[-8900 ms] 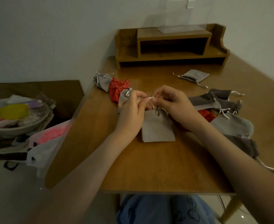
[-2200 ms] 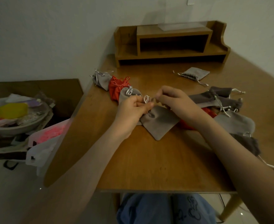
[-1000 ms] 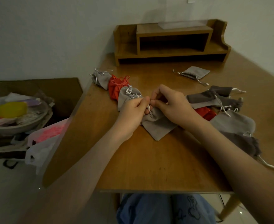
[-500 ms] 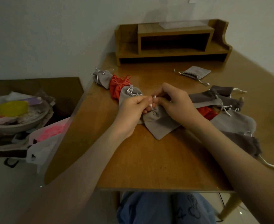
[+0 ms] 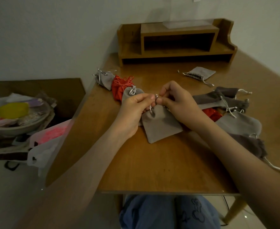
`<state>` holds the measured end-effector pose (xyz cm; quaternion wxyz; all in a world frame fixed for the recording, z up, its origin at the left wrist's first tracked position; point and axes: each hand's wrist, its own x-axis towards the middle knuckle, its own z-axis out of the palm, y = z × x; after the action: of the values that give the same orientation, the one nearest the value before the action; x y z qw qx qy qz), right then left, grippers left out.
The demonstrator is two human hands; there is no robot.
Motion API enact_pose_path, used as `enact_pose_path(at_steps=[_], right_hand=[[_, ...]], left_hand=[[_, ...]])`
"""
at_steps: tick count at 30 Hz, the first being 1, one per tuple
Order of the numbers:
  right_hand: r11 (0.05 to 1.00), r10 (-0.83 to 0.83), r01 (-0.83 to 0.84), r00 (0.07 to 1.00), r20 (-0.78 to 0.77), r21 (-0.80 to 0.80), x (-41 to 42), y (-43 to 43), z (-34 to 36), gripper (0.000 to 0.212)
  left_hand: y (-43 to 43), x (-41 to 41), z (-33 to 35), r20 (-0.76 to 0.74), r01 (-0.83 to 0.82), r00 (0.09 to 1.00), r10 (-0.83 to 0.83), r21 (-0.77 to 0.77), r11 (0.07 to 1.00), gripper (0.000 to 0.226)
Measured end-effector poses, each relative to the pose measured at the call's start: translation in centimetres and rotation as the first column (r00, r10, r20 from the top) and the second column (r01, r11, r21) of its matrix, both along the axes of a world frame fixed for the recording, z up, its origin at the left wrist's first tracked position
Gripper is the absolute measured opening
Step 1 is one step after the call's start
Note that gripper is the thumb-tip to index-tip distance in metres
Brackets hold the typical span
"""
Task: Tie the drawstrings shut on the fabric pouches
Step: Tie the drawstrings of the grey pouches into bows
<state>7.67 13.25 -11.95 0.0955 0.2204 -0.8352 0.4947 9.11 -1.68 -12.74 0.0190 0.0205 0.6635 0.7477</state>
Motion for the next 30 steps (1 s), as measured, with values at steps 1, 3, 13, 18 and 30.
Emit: enact_pose_path(at_steps=[1,3,13,18,30], right_hand=[[1.0,0.01,-0.01,0.998,0.054,-0.008,0.1,0.0,0.2,0.01],[0.999,0.037,-0.041,0.984,0.174,0.015,0.2,0.1,0.4,0.003],[0.982,0.179,-0.19,0.88,0.439,-0.019,0.2,0.4,0.6,0.023],[0.977,0.211,-0.175,0.858,0.468,-0.12,0.3,0.2,0.8,0.028],[0.997,0.081,-0.081,0.933,0.35,-0.014,-0.2,-0.2,-0.3,0.026]], left_hand=[[0.0,0.0,0.0,-0.013,0.003,1.0,-0.004,-0.013,1.0,0.018],[-0.1,0.1,-0.1,-0.041,0.007,0.999,-0.009,-0.038,0.999,0.018],[0.0,0.5,0.5,-0.01,0.031,0.999,-0.031,-0.058,0.998,0.019],[-0.7,0.6,1.3,-0.047,0.15,0.987,-0.153,-0.06,0.987,0.025],[-1.1,0.6,0.4,-0.445,-0.219,0.887,-0.121,-0.637,0.739,0.006]])
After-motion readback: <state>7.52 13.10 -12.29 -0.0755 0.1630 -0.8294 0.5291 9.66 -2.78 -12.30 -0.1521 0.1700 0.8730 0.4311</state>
